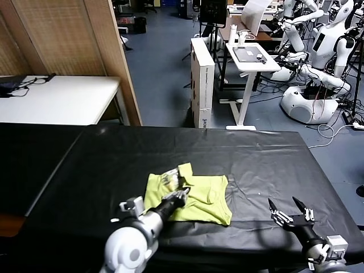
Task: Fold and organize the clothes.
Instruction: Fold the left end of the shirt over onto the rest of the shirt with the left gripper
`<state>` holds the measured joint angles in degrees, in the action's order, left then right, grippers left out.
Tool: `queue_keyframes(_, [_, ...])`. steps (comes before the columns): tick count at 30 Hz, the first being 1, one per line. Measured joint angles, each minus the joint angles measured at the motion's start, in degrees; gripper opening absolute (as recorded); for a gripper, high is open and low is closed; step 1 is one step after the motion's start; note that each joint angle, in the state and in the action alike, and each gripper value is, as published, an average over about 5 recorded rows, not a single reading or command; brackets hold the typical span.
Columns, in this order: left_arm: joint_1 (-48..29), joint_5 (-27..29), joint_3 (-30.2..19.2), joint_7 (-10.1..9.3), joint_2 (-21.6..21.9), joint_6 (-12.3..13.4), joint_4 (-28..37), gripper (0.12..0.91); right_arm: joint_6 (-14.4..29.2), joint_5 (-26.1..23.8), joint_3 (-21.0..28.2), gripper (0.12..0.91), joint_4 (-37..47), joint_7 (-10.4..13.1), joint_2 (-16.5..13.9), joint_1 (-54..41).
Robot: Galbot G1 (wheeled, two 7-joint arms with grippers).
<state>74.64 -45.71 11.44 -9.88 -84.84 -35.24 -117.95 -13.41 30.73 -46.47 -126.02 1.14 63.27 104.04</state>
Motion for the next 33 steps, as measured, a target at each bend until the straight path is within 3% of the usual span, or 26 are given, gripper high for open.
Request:
queue_keyframes(7, [0.8,-0.1,-0.8,0.02,-0.8,0.1,0.3,0.196,0.0,-0.8,1.3,0.907,0.2,0.0,0.4,-0.4])
queue_keyframes(10, [0.9,0.4,-1.4,-0.01,-1.3,0.1,0.3,0.326,0.0,-1.2,1.6,0.907,0.1,0.0,0.6,-0.2])
queue_keyframes(17, [0.7,1.3,-2.3,-0.05,-2.8,0.4,1.7,0.768,0.0,-1.4,1.7,0.907,-0.1,0.0,0.6,-0.1])
queue_keyframes(20, [0.9,1.6,-2.6,-0.04,-3.5,0.6,2.4,0.88,0.0,-1.5,1.9,0.907,-0.1,0.0,0.5,-0.1])
queue_keyframes(33, [0.8,3.1,-2.5,0.13,-5.7,1.5,5.5,0.907,-0.2,-2.4,3.4,0.907,-0.2,0.1,-0.3,-0.7])
